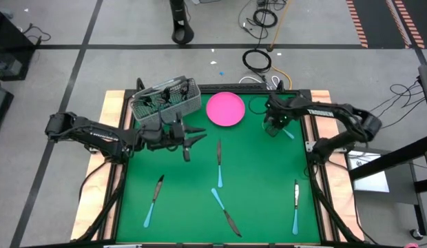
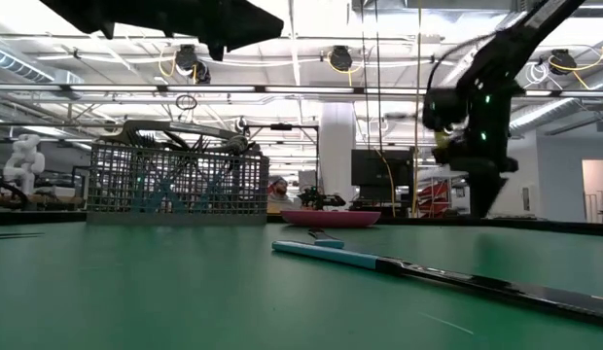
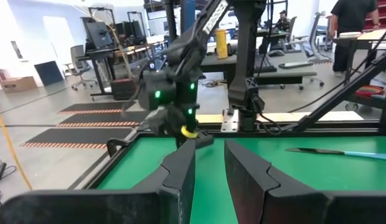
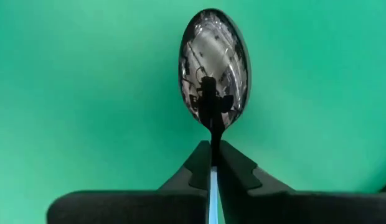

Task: Sort silverware
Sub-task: Put the blue spoon into the gray silverware holder

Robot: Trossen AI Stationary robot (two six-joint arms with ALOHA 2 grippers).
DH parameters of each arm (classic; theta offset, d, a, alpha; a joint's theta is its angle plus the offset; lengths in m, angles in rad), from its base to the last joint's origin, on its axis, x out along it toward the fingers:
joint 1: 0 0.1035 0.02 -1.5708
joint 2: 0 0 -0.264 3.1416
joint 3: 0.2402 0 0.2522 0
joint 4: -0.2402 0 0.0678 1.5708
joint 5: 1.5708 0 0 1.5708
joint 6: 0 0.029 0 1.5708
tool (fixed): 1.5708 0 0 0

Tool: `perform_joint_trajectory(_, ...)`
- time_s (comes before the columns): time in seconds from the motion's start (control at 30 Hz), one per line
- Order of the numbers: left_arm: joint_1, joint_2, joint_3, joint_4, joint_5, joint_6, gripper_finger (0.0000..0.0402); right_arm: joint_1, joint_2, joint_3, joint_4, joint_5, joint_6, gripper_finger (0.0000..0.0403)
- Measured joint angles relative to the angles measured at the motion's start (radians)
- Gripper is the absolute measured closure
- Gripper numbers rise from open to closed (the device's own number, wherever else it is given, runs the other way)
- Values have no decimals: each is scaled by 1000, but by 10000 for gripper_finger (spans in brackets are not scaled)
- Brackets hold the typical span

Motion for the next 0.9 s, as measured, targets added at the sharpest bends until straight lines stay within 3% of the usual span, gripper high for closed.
perform_joint_trajectory(0.23, -29, 0, 0, 0, 0, 0, 314, 174, -195, 0, -83, -5, 127, 402)
perform_joint_trajectory(0.4, -39, 1, 0, -6, 2, 0, 314, 337, -306, 0, -24, -5, 219, 402)
perform_joint_trajectory(0.67, -24, 104, 0, 45, 164, 1, 314, 572, -366, -38, 375, -8, 258, 403)
perform_joint_trajectory(0.9, -3, 234, -1, 206, 329, -15, 314, 727, -340, -94, 758, -8, 236, 403)
